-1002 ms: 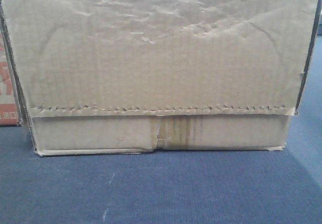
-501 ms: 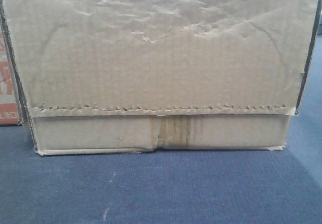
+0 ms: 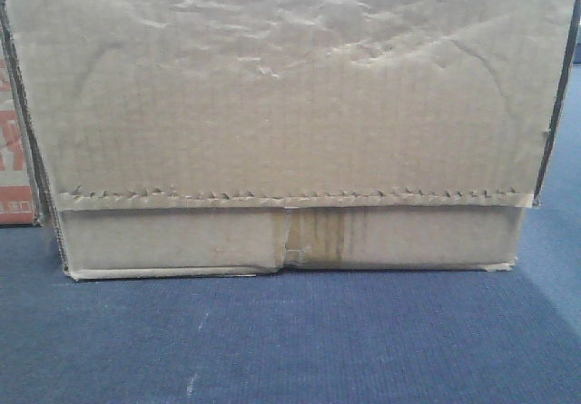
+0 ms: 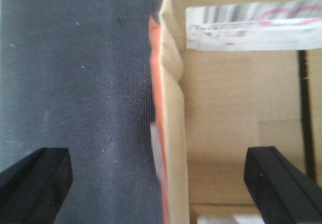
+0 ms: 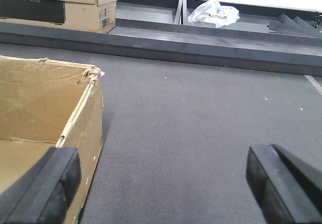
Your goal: Stack two boxes on right shelf middle
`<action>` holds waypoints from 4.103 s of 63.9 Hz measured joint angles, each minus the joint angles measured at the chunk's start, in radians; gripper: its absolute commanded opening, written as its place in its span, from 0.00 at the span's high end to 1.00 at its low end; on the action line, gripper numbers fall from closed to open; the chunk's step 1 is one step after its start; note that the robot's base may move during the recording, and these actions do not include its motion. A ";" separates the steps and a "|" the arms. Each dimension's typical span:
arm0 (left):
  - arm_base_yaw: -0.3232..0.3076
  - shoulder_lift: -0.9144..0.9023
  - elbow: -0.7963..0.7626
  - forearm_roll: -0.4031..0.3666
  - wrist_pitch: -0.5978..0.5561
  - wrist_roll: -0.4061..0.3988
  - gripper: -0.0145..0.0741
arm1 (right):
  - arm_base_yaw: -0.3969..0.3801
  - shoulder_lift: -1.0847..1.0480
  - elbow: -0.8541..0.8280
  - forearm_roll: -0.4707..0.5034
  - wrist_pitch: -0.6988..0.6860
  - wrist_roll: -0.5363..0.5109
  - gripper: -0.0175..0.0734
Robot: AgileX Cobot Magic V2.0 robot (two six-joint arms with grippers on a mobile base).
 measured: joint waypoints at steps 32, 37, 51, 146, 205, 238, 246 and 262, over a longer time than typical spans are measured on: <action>0.000 0.037 0.000 -0.043 -0.004 0.003 0.96 | 0.000 0.000 0.000 0.000 0.000 0.000 0.18; 0.000 0.037 0.000 -0.048 -0.004 0.003 0.96 | 0.000 0.000 0.000 0.000 0.000 0.000 0.18; 0.002 0.014 0.000 -0.048 -0.004 0.003 0.96 | 0.000 0.000 0.000 0.000 0.000 0.000 0.18; -0.619 -0.016 -0.500 0.006 0.074 -0.449 0.96 | 0.000 0.000 0.000 0.004 0.000 0.000 0.18; -0.621 0.089 -0.556 -0.020 0.092 -0.464 0.16 | 0.012 0.000 0.000 0.006 0.000 0.000 0.18; -0.614 -0.081 -0.625 0.103 0.135 -0.427 0.16 | 0.035 0.134 -0.225 0.065 0.212 0.000 0.18; -0.564 -0.145 -0.534 0.106 0.138 -0.417 0.16 | 0.084 0.232 -0.326 0.071 0.292 0.000 0.18; -0.488 -0.222 -0.300 0.098 0.142 -0.414 0.16 | 0.154 0.450 -0.513 0.080 0.482 0.000 0.18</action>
